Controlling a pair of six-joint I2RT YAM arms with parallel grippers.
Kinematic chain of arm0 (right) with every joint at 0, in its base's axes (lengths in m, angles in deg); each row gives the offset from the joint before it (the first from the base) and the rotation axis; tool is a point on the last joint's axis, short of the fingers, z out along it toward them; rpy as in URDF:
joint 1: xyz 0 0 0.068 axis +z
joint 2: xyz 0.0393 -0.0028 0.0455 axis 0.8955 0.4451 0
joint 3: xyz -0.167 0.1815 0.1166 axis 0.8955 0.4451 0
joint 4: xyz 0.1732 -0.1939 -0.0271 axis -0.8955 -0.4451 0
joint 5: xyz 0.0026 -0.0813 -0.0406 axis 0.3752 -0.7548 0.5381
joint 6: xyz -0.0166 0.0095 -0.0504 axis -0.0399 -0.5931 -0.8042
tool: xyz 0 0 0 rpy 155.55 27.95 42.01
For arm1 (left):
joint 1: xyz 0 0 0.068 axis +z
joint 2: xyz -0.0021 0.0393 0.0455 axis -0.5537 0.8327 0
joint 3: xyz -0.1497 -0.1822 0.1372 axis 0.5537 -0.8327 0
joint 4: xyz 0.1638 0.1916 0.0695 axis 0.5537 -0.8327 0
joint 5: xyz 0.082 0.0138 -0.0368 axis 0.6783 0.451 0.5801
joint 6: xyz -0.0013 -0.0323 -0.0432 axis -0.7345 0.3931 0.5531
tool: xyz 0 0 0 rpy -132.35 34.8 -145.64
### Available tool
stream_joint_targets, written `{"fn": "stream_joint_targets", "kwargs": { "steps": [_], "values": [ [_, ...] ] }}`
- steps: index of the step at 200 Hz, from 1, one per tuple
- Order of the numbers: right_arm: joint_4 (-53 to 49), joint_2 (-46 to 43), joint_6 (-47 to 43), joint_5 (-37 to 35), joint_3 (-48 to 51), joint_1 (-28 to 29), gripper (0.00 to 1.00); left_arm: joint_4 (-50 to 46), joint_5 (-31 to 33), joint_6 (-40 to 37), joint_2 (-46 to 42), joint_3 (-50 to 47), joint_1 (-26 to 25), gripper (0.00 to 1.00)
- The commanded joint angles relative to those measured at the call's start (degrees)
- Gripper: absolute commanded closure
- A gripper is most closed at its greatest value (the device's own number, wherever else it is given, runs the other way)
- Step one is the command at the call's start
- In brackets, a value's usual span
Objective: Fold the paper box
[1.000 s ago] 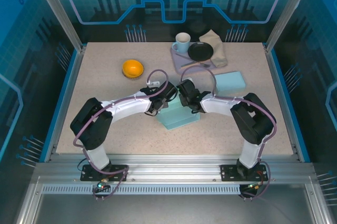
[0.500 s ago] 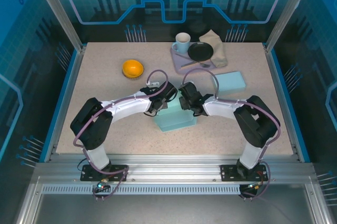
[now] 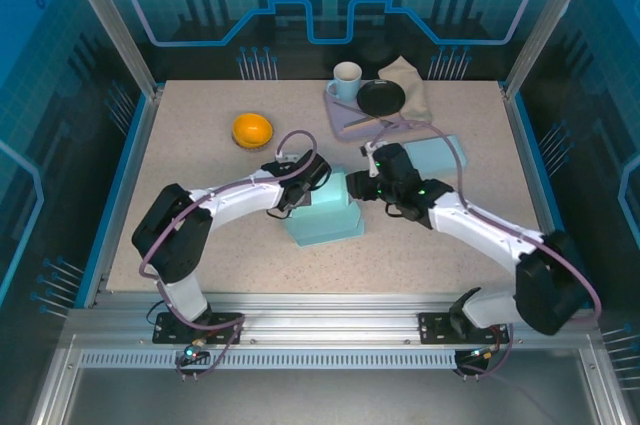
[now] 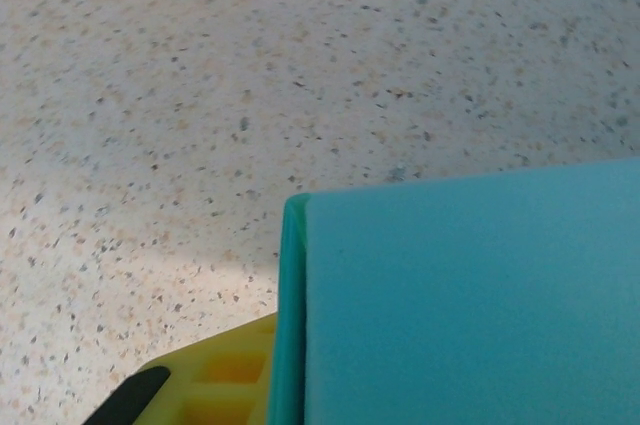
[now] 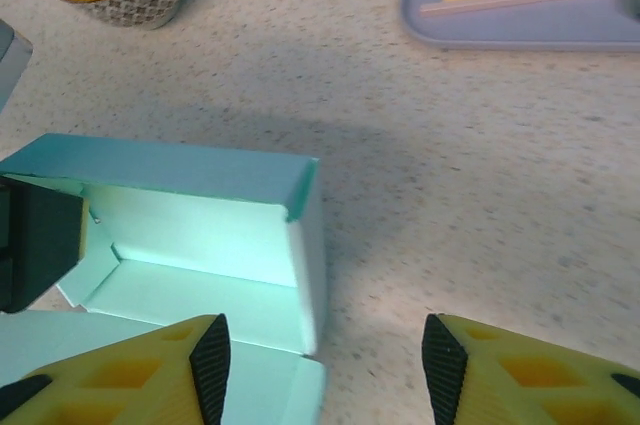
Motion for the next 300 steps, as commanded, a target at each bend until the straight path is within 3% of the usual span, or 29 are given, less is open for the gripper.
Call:
{"fn": "stream_joint_targets", "kwargs": {
  "steps": [1,39,61,117,133,142,232,300],
  "values": [
    [-7.8,-6.1,-0.9,-0.1,1.8,-2.7,0.43,-0.8,-8.1,-11.8,-0.5,2.5,1.4,0.81],
    [-14.9,-13.1,-4.2,-0.4,0.8,-4.7,0.43,-8.0,-16.9,-22.6,1.7,8.2,2.9,0.77],
    [-16.1,-15.3,-4.4,-0.1,1.0,-5.0,0.43,-12.1,-15.8,-24.8,3.6,12.2,2.9,0.75],
    [-14.6,-16.0,-4.8,2.1,2.5,-5.1,0.42,-14.7,-12.3,-21.3,8.1,18.3,3.0,0.68],
    [-14.4,-14.4,-5.2,2.2,1.8,-5.1,0.42,-12.8,-13.5,-20.9,5.5,16.4,3.0,0.54],
    [-14.2,-13.0,-5.5,3.0,1.2,-5.1,0.42,-12.0,-14.1,-20.4,3.6,15.0,3.1,0.50],
    [-15.4,9.4,-7.9,7.7,-15.1,-2.1,0.43,-7.4,-22.0,-9.8,-18.4,-8.0,8.6,0.47],
    [-17.3,18.0,-7.7,10.0,-17.9,-1.2,0.44,-2.0,-25.0,-4.9,-23.9,-17.6,11.5,0.45]
  ]
}}
